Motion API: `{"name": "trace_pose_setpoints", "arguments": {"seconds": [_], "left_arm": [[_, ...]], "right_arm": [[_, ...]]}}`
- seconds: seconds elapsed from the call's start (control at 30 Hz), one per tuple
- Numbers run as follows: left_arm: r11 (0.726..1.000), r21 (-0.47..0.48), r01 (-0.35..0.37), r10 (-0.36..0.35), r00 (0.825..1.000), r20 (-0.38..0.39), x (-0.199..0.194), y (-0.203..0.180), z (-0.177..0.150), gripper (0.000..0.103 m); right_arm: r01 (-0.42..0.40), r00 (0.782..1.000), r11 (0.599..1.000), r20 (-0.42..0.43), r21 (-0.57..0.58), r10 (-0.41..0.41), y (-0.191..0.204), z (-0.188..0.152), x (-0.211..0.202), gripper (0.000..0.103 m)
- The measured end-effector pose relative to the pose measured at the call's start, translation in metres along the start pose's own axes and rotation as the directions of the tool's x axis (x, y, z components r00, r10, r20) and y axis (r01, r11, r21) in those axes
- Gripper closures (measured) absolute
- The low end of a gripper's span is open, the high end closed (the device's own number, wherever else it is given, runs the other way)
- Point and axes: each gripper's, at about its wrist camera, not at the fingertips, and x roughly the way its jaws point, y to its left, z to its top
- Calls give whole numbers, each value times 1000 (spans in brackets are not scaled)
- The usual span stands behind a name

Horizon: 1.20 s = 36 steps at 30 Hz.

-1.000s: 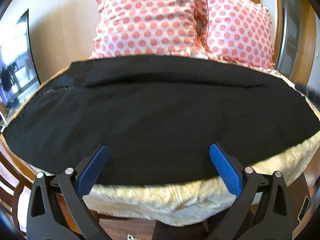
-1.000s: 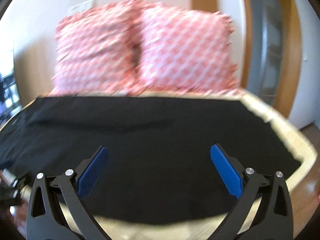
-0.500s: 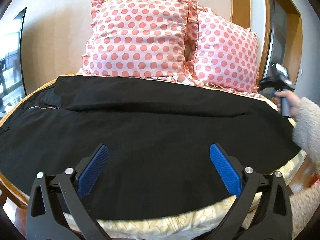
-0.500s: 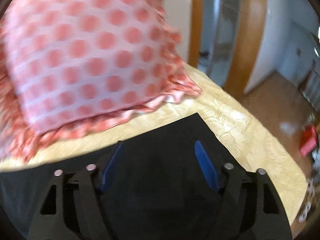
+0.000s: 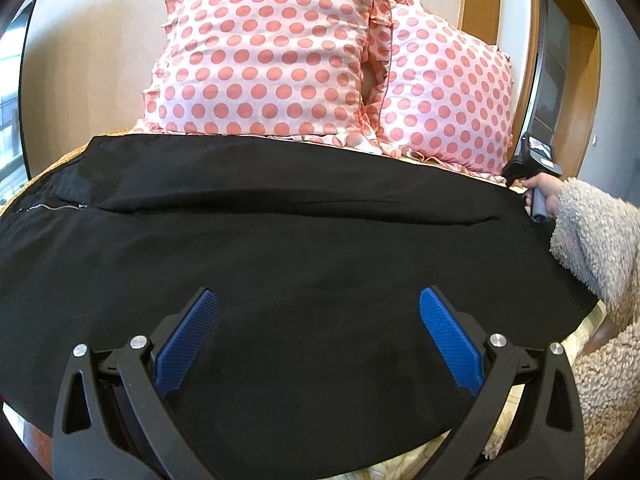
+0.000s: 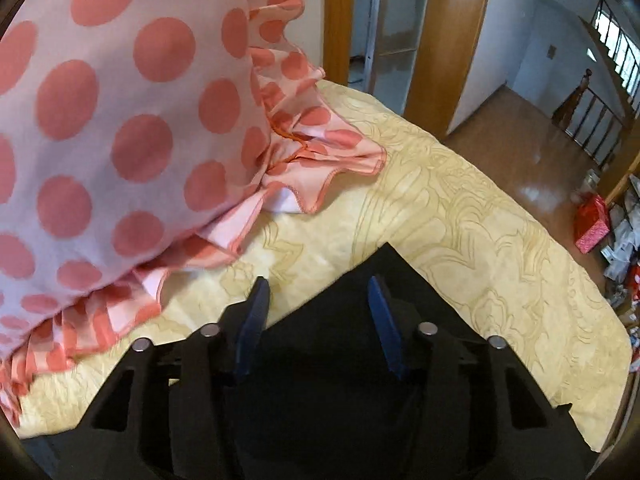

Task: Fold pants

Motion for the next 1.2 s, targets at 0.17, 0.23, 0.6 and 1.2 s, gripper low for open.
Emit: {"name": "trace_pose_setpoints", "arguments": {"seconds": [0.17,0.23,0.6,1.2], "left_arm": [[999,-31,11,-11,1000,5,-4,4,-1,2],[999,-43,12,-11,1000,12,-10,7,-2,2],[997,-74,-10,15,998,68,-40,6,-4,2],[979,-206,-10,20,999,47,-44,33,5,2]], "right_arm": [[-329,941,920,-10,213,339,-57,-17,-9,101],[-430,901,869,62,245,428,-81,-28,-30,101],[-702,704,695,297,152,646,-181,-151,-168,101],[-661,721,643,90,387,687,-208,-199,-123,60]]}}
